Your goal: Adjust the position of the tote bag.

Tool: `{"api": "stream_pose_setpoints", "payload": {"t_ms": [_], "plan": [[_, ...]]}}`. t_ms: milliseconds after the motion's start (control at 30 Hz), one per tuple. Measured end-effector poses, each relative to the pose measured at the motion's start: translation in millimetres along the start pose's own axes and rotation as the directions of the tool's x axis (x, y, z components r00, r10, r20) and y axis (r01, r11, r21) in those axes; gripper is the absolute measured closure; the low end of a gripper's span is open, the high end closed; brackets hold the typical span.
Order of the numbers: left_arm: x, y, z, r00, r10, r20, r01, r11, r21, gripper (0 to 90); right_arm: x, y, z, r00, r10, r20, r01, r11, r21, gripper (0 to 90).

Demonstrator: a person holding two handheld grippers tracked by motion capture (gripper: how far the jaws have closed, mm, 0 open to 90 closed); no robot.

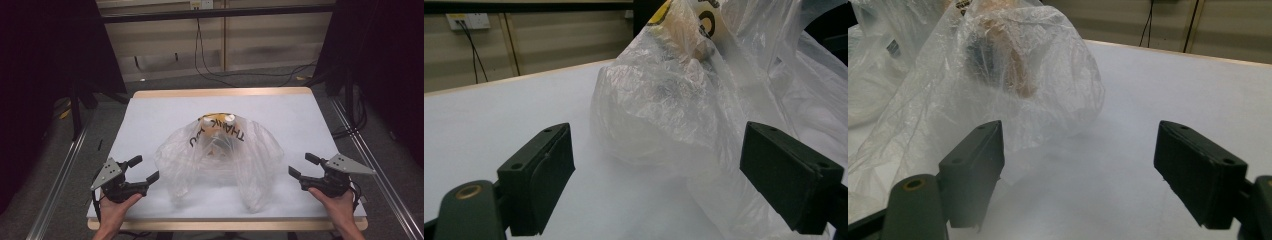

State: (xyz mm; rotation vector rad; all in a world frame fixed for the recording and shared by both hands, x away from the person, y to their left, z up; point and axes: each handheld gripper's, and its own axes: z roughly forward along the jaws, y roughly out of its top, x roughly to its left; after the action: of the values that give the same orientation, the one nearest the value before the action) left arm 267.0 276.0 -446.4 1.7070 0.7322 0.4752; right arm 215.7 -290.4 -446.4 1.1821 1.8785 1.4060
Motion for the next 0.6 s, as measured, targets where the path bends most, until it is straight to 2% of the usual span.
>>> {"api": "stream_pose_setpoints", "payload": {"t_ms": [200,367,433,533,600], "plan": [[-3.0,1.6,0.1,0.9989,0.046,0.009,-0.046,0.9986,0.025,15.7,2.2,2.4,-2.8,0.9998,-0.001,-0.02,0.001,1.0,0.001,24.1],[-5.6,2.7,1.0,0.9994,0.033,0.011,-0.033,0.9993,0.016,15.7,3.7,4.6,-6.1,0.9999,-0.002,-0.015,0.002,1.0,-0.029,24.6],[-7.0,3.9,1.1,0.9994,0.033,0.009,-0.033,0.9993,0.019,15.7,4.1,4.7,-7.4,0.9994,0.009,-0.033,-0.01,0.999,-0.036,24.7],[-12.3,5.2,3.2,0.9985,0.046,0.029,-0.046,0.9985,0.029,16.5,4.9,4.8,-7.5,0.9989,-0.002,-0.046,0.0,0.999,-0.033,25.0],[-15.8,4.9,4.4,0.999,0.033,0.03,-0.034,0.9991,0.027,16.6,5.8,5.0,-7.6,0.9985,-0.005,-0.055,0.004,0.999,-0.032,25.5]]}}
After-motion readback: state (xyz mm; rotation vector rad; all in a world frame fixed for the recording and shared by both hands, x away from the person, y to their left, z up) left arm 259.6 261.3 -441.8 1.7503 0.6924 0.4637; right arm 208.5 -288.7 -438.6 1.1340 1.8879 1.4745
